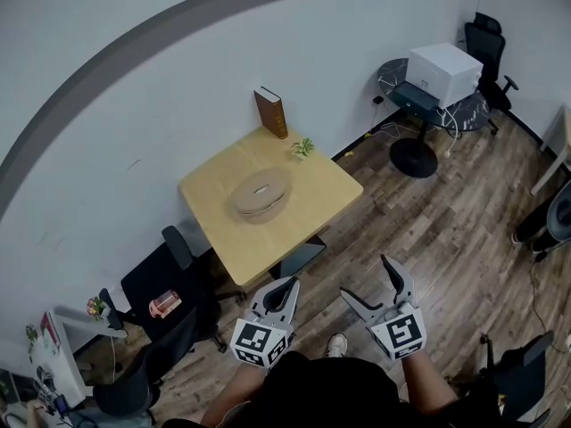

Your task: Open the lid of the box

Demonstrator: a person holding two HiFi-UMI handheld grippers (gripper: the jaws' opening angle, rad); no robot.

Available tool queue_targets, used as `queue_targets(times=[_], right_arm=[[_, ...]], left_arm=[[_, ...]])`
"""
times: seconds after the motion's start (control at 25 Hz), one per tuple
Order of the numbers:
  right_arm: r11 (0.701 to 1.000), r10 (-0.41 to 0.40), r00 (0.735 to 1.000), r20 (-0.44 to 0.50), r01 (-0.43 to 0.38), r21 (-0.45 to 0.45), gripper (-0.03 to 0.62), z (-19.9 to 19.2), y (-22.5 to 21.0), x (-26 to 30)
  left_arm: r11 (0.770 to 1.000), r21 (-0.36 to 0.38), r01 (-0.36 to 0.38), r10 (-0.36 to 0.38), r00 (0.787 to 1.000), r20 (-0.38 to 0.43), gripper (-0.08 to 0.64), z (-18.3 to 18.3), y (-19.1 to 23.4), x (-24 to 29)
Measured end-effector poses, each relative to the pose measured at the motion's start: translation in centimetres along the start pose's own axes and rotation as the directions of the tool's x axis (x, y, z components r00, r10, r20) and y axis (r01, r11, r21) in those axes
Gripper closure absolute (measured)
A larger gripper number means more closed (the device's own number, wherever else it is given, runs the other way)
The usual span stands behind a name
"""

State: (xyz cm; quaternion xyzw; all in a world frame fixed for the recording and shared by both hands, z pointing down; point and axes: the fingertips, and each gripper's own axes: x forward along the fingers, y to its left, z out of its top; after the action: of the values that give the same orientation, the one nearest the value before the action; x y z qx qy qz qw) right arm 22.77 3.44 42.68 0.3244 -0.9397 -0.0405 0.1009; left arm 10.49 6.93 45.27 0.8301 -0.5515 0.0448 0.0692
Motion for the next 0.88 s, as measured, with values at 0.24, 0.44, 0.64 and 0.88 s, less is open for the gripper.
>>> queue_targets(times=[0.24, 0.44, 0.64, 0.88], right_arm=[[0.999, 0.049, 0.999, -0.011, -0.049, 0.000, 0.149, -0.2, -1.2, 2.4], [0.995, 0.104, 0.994, -0.043, -0.104, -0.003, 0.149, -1.2, -1.4, 5.8], [0.987, 0.156, 0.985, -0.069, -0.158, -0.022, 0.149, -1.2, -1.5, 9.8], [0.973, 0.226, 0.969, -0.099, -0.229, -0.016, 0.152, -0.9, -1.2, 15.4]], left_arm=[[0.999, -0.021, -0.035, 0.034, 0.999, -0.022, 0.541, -0.7, 1.2, 1.1], [0.997, -0.040, -0.067, 0.066, 0.997, -0.027, 0.541, -1.3, 3.8, 2.5], [0.994, -0.054, -0.093, 0.092, 0.995, -0.025, 0.541, -1.6, 7.2, 4.1], [0.989, -0.085, -0.118, 0.117, 0.993, -0.010, 0.541, -1.0, 11.5, 5.8]])
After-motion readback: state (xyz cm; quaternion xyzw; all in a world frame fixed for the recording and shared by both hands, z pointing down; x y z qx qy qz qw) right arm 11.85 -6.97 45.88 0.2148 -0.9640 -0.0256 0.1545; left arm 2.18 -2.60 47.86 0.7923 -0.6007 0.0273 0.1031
